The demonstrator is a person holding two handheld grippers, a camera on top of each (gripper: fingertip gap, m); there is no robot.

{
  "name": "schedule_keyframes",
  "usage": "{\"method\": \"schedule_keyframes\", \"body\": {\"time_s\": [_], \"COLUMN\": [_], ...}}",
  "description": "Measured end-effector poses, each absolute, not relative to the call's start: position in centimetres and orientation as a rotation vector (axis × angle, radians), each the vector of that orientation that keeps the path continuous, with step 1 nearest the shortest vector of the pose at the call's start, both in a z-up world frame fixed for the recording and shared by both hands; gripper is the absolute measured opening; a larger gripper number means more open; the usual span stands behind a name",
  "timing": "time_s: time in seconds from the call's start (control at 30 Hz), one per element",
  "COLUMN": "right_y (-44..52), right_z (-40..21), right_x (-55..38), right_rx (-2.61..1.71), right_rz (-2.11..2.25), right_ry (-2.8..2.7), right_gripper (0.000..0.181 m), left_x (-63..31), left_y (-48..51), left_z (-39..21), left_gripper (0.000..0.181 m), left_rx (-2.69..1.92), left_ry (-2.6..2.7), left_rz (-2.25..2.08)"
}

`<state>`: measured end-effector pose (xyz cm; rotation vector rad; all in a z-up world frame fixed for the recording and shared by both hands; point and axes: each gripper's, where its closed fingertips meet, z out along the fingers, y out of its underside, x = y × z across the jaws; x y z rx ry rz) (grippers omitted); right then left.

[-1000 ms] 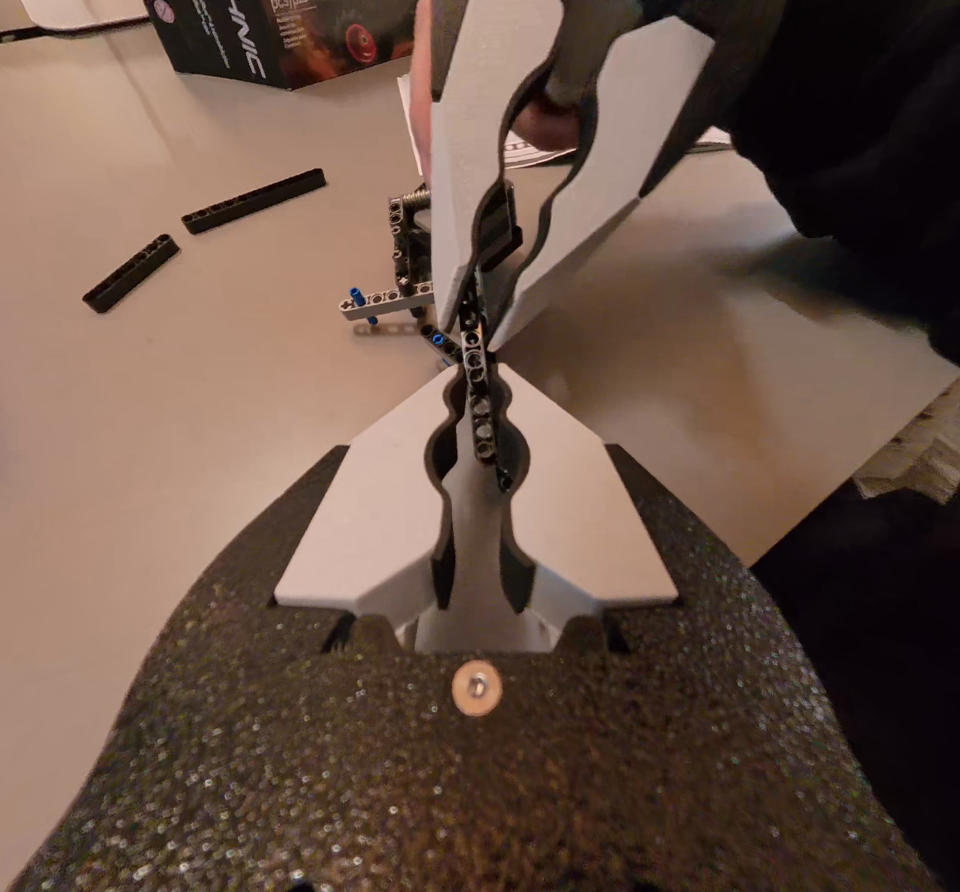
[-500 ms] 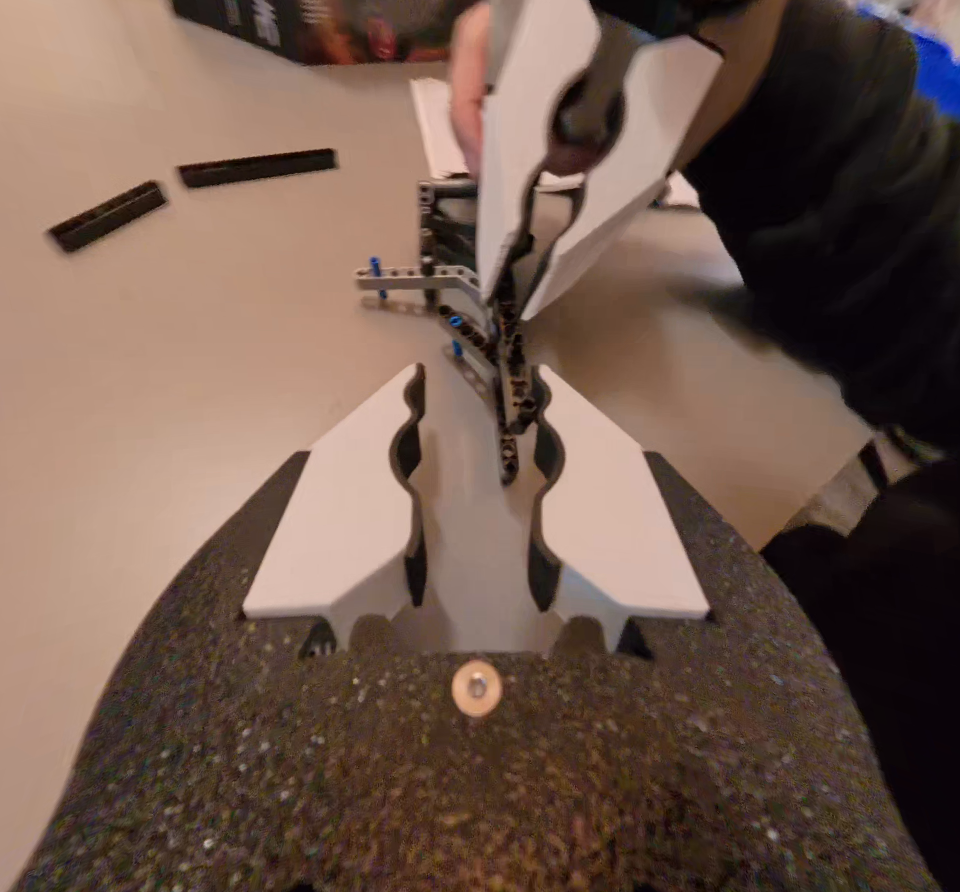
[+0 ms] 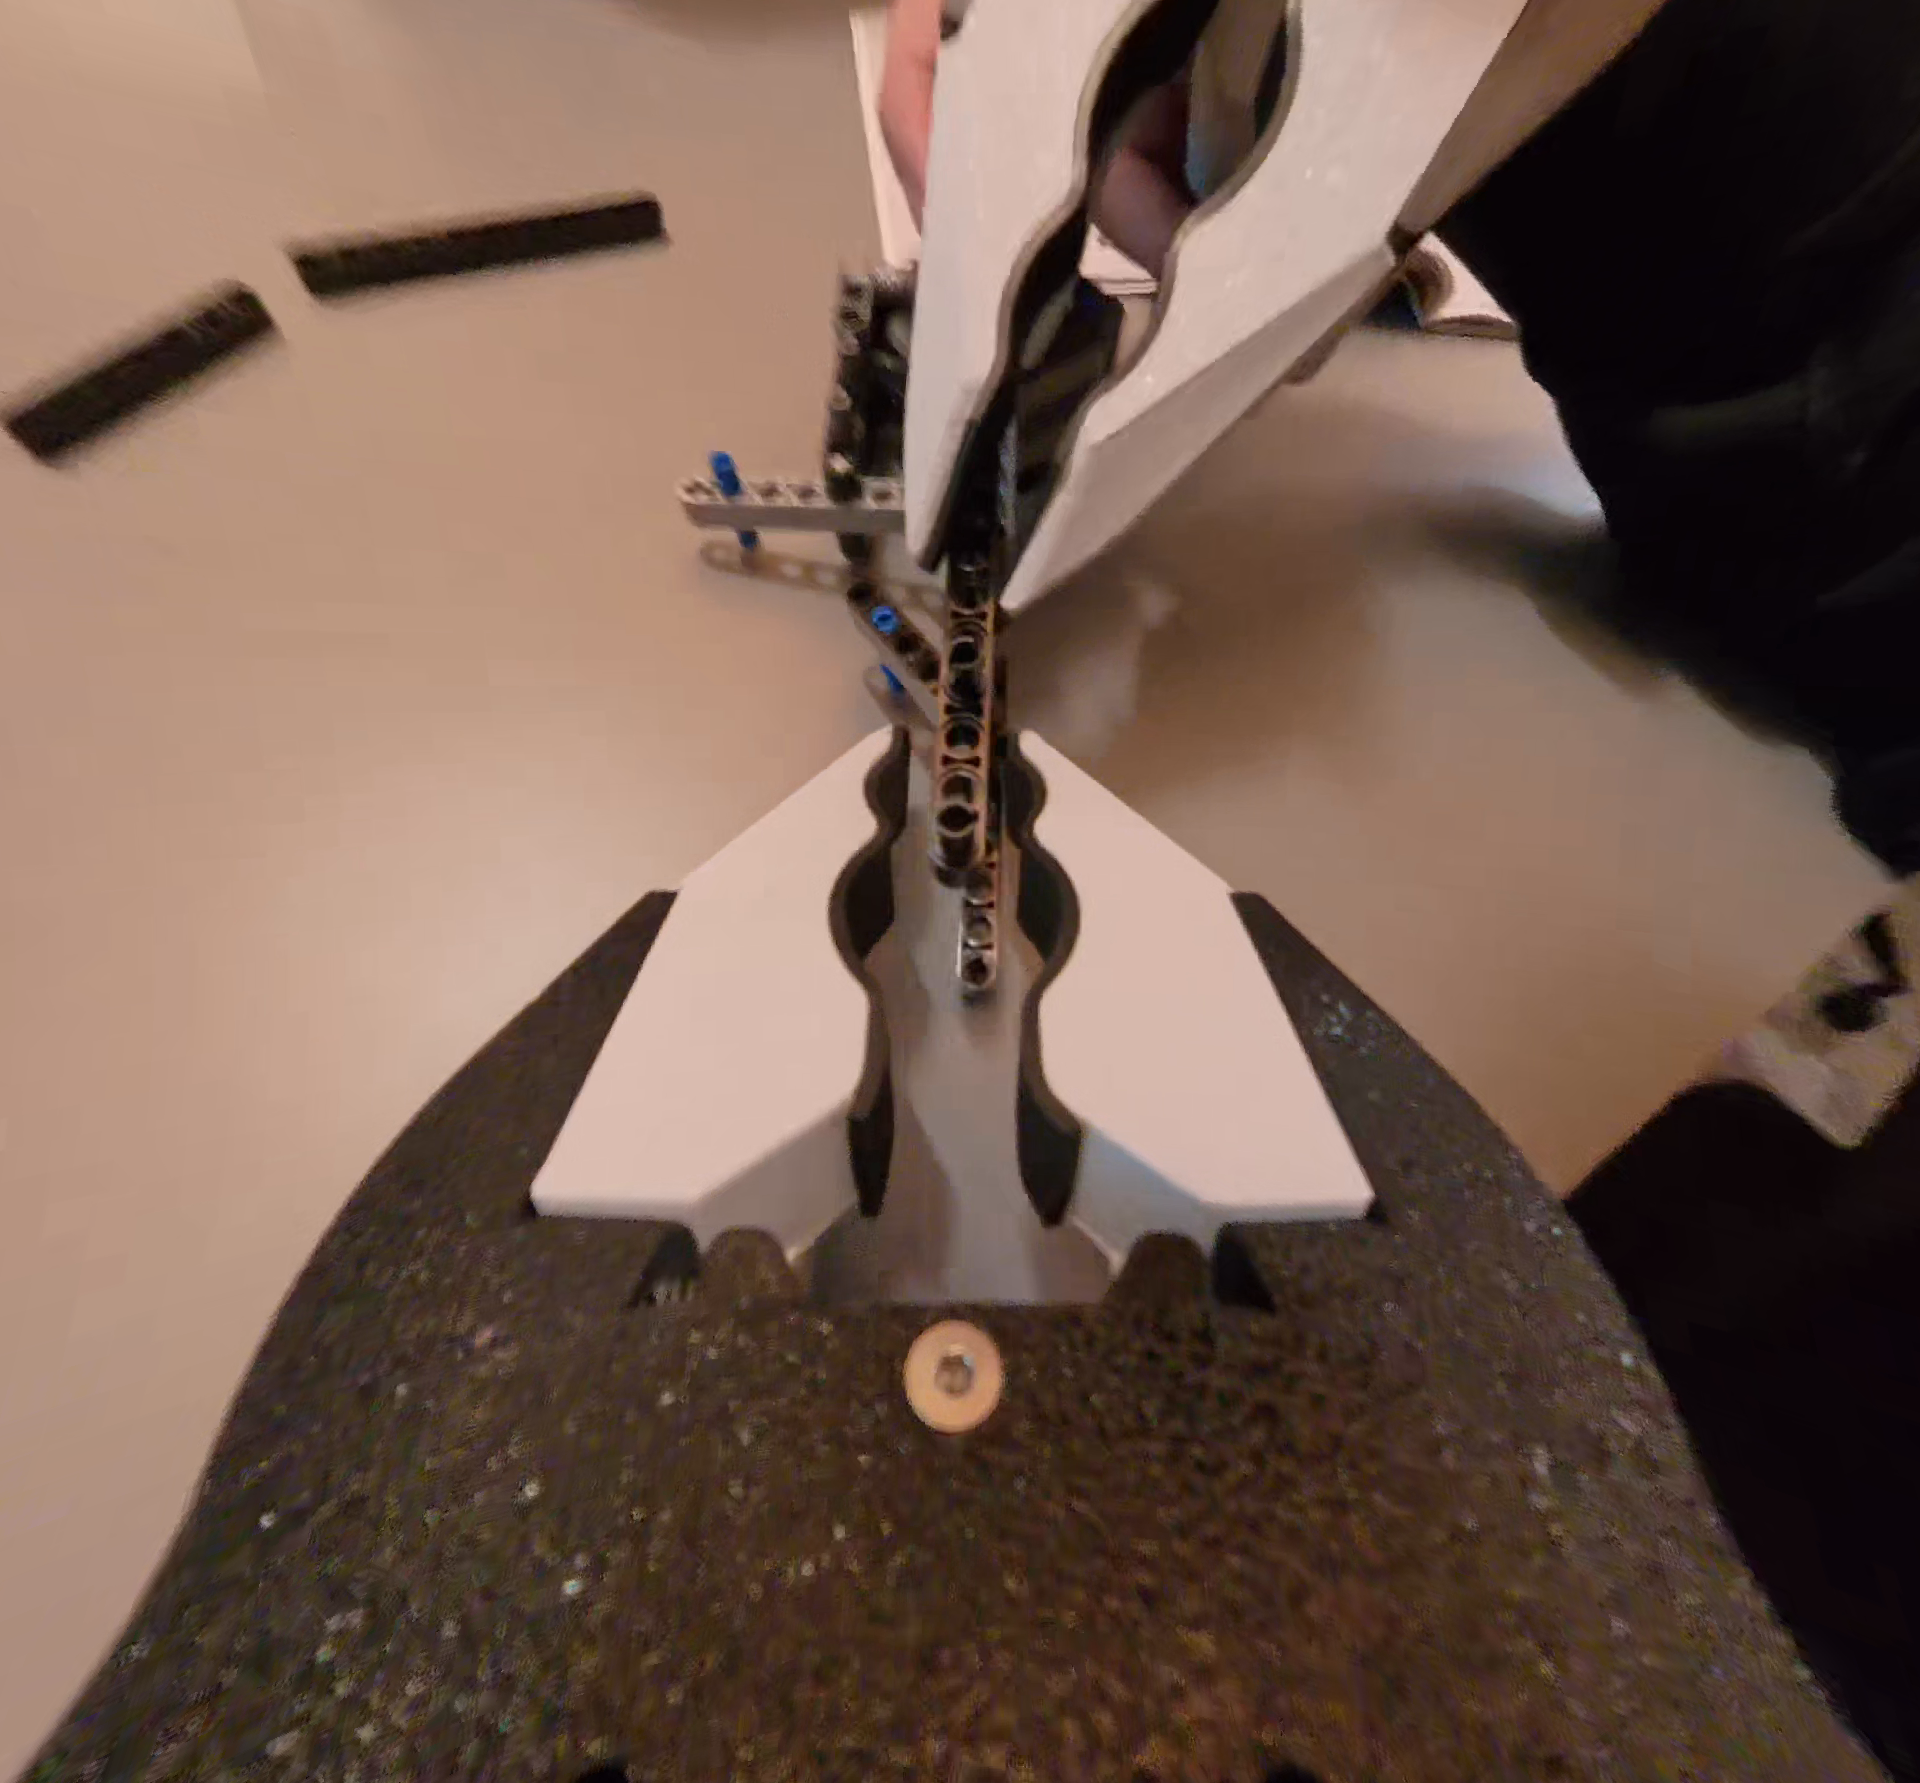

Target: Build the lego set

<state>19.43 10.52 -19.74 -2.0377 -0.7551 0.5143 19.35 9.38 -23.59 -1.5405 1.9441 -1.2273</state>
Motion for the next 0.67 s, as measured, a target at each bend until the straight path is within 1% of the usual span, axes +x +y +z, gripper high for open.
{"method": "schedule_keyframes", "body": {"time_s": [0.13,0.27,0.33,0.4,0.47,0.67], "right_y": [10.6,10.7,11.0,11.6,12.5,13.6], "right_z": [-19.7,-19.6,-19.7,-19.7,-19.6,-19.8], "right_x": [20.1,20.5,20.8,21.2,21.9,24.5], "right_rx": [-2.040,-2.039,-2.044,-2.042,-2.044,-2.117], "right_rz": [0.501,0.447,0.410,0.388,0.329,0.143], "right_ry": [-0.707,-0.708,-0.702,-0.668,-0.609,-0.302], "right_gripper": [0.007,0.007,0.006,0.005,0.004,0.005], "left_x": [20.2,20.6,21.2,22.1,22.9,25.4], "left_y": [9.2,9.6,10.2,11.2,11.8,13.4], "left_z": [-23.8,-23.7,-23.7,-23.7,-23.6,-23.8], "left_gripper": [0.007,0.006,0.006,0.006,0.006,0.005], "left_rx": [-1.410,-1.203,-0.949,-0.589,-0.360,-0.492], "left_ry": [2.044,2.146,2.235,2.305,2.349,2.454], "left_rz": [-1.192,-1.152,-1.111,-1.063,-1.114,-1.226]}}
